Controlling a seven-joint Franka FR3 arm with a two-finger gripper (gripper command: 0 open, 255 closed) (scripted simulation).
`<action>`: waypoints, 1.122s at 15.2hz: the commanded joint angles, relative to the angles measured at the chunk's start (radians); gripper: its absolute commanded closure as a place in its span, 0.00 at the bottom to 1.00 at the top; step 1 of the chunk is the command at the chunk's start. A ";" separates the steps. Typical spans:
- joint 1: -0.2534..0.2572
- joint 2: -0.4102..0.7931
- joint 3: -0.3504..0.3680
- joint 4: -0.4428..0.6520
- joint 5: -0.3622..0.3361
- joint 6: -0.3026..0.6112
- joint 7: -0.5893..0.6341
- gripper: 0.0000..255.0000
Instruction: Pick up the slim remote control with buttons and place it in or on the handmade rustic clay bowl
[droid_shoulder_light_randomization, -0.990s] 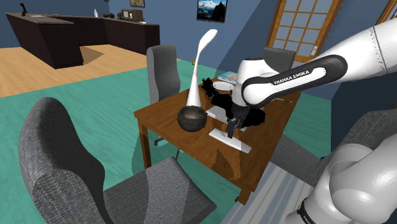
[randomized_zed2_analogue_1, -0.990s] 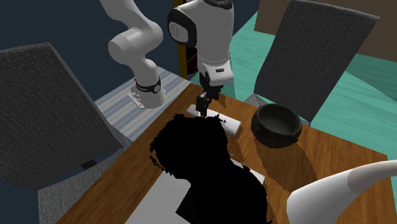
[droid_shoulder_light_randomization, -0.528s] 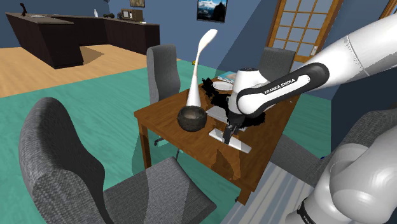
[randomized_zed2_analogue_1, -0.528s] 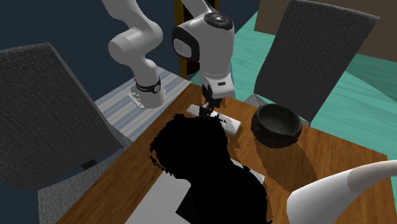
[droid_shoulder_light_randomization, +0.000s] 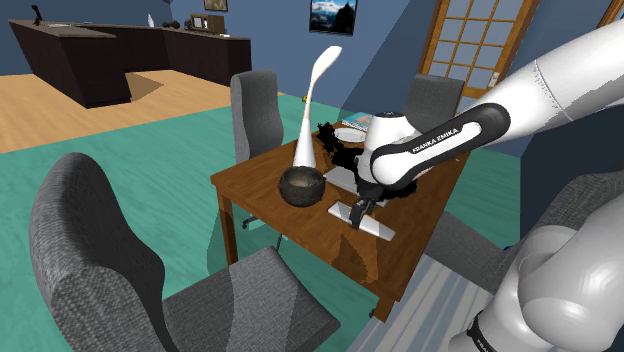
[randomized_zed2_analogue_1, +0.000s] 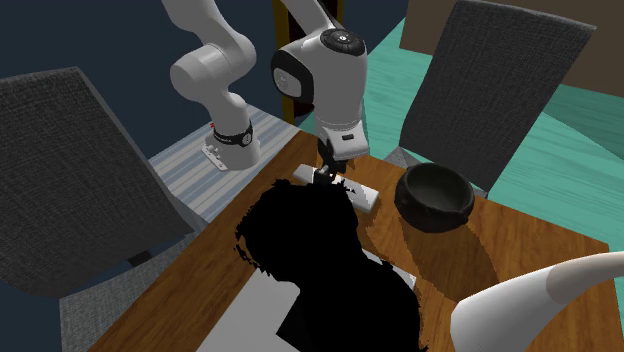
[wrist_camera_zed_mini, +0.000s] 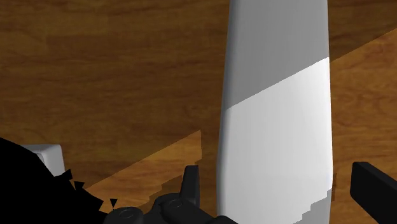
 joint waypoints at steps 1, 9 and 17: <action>-0.001 0.001 -0.001 -0.001 0.000 0.000 0.000 0.00; -0.001 0.000 -0.001 -0.003 -0.001 0.000 0.000 1.00; -0.004 -0.062 0.005 0.034 -0.007 -0.098 0.007 1.00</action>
